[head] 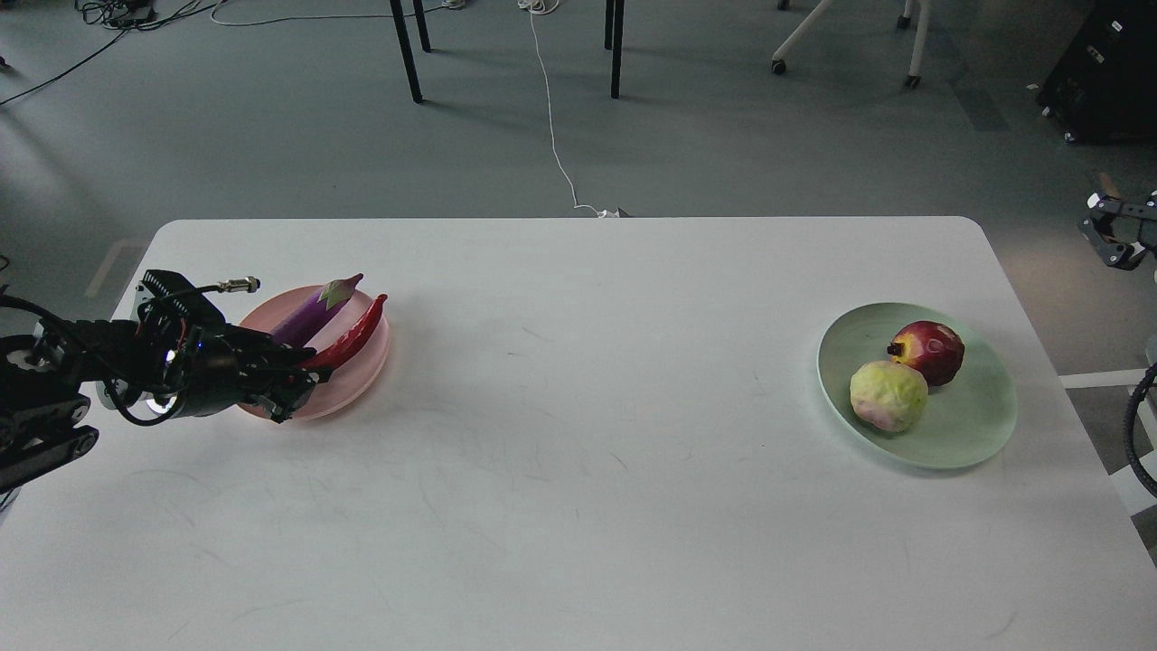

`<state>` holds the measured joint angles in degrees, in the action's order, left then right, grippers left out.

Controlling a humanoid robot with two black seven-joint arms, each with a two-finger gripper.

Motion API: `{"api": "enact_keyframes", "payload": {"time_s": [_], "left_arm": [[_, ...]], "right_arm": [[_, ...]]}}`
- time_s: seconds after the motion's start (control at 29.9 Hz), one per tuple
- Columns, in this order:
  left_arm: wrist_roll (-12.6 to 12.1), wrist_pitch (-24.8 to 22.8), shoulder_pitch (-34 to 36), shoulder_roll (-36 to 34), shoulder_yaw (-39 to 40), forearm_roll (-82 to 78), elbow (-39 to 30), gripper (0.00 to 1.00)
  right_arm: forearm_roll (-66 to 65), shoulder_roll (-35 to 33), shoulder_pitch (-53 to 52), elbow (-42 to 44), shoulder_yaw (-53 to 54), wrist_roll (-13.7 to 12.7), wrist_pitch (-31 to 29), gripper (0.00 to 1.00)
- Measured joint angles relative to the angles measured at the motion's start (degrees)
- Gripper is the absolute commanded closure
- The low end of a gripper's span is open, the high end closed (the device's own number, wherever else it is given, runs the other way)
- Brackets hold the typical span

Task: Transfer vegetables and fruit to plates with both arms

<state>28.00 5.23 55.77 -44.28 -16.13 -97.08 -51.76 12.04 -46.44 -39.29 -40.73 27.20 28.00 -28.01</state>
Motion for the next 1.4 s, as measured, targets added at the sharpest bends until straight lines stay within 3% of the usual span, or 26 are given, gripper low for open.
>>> {"api": "enact_keyframes", "payload": {"time_s": [0.13, 0.37, 0.6, 0.84, 0.97, 1.1, 1.3, 1.4], "left_arm": [[0.01, -0.41, 0.52, -0.65, 1.48, 1.81, 0.15, 0.03], [-0.01, -3.07, 3.09, -1.30, 5.95, 15.22, 0.57, 0.02], [-0.02, -13.09, 8.44, 0.15, 15.44, 37.15, 1.96, 0.02], [-0.02, -27.05, 7.94, 7.99, 25.05, 69.85, 11.07, 0.02], [-0.22, -29.79, 7.55, 11.83, 28.05, 88.45, 14.88, 0.02], [-3.96, -30.15, 6.11, 16.38, 33.03, 99.08, 18.91, 0.02], [-11.54, -30.25, 2.14, 25.57, 47.17, 104.57, 27.64, 0.02], [-15.08, -30.21, -0.03, 28.85, 55.09, 105.83, 31.20, 0.02]], "right_arm": [[0.00, 0.03, 0.00, 0.55, 0.92, 0.00, 0.00, 0.01], [0.00, 0.42, -0.54, 0.73, 1.95, 0.00, 0.00, 0.01], [-0.03, 0.42, -0.76, 2.01, 5.09, 0.00, 0.00, 0.01], [0.00, 0.71, -0.94, 2.42, 9.89, 0.00, 0.01, 0.01], [0.41, 1.00, -1.51, 3.63, 10.43, -0.53, 0.03, 0.01], [1.49, 4.80, -3.47, 6.07, 12.65, -3.82, 0.03, 0.01], [6.07, 10.71, -3.95, 7.89, 19.14, -12.97, 1.48, 0.01], [6.71, 13.73, -3.71, 7.96, 21.39, -14.74, 2.07, 0.01]]}}
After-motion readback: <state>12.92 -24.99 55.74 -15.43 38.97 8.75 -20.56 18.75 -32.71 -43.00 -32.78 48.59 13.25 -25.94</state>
